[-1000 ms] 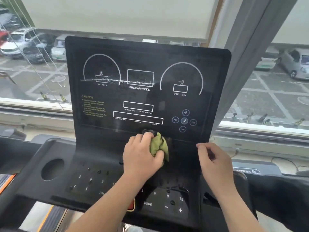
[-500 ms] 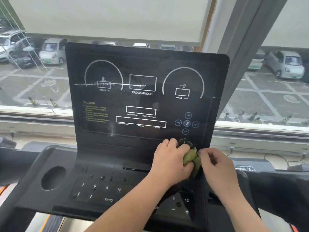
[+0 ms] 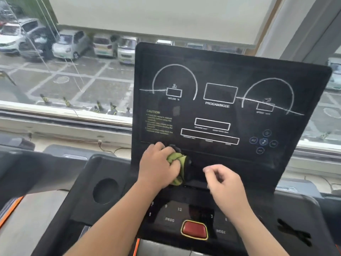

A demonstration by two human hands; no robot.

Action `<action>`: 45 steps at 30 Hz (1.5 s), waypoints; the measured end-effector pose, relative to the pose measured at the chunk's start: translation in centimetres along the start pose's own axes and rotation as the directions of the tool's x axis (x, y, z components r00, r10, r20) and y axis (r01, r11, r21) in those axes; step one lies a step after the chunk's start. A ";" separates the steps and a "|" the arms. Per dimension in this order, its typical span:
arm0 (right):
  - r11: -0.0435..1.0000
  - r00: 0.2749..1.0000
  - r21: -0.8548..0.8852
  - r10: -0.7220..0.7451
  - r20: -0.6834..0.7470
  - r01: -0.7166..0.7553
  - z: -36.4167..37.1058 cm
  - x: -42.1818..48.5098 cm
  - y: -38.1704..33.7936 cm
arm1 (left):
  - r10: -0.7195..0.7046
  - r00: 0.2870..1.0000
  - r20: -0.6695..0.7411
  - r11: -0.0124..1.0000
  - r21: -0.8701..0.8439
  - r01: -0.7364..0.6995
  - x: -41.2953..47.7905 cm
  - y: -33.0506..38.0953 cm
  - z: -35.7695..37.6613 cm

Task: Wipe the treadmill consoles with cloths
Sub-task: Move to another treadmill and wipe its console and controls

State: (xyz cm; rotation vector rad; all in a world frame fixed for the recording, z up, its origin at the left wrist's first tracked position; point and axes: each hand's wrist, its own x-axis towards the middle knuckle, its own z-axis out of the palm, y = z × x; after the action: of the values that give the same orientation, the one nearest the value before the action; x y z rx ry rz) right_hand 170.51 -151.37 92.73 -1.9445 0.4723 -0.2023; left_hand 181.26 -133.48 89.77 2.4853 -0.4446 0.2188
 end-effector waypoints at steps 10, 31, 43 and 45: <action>0.991 0.991 -0.041 0.130 0.043 -0.128 7.7 -2.8 -1.4 | -0.164 0.986 0.031 0.987 0.008 0.163 -0.4 -10.4 -6.6; 0.964 0.963 0.038 0.262 0.069 -0.264 9.0 -7.9 1.1 | 0.098 0.989 0.113 0.992 0.068 -0.106 -9.2 -11.6 -0.6; 0.961 0.969 0.133 0.247 -0.009 -0.243 7.2 -8.2 2.1 | 0.122 0.909 0.398 0.991 0.003 -0.134 -7.6 -6.0 1.8; 0.971 0.977 0.126 0.208 -0.049 -0.201 6.5 -8.4 2.4 | 0.068 0.945 0.319 0.996 0.038 -0.084 -7.3 -7.2 1.1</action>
State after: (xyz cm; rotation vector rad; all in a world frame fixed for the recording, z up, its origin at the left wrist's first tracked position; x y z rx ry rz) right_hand 164.60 -143.25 88.44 -1.7619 0.6825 -0.1546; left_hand 177.15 -126.69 83.18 2.5632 -0.6761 -0.1463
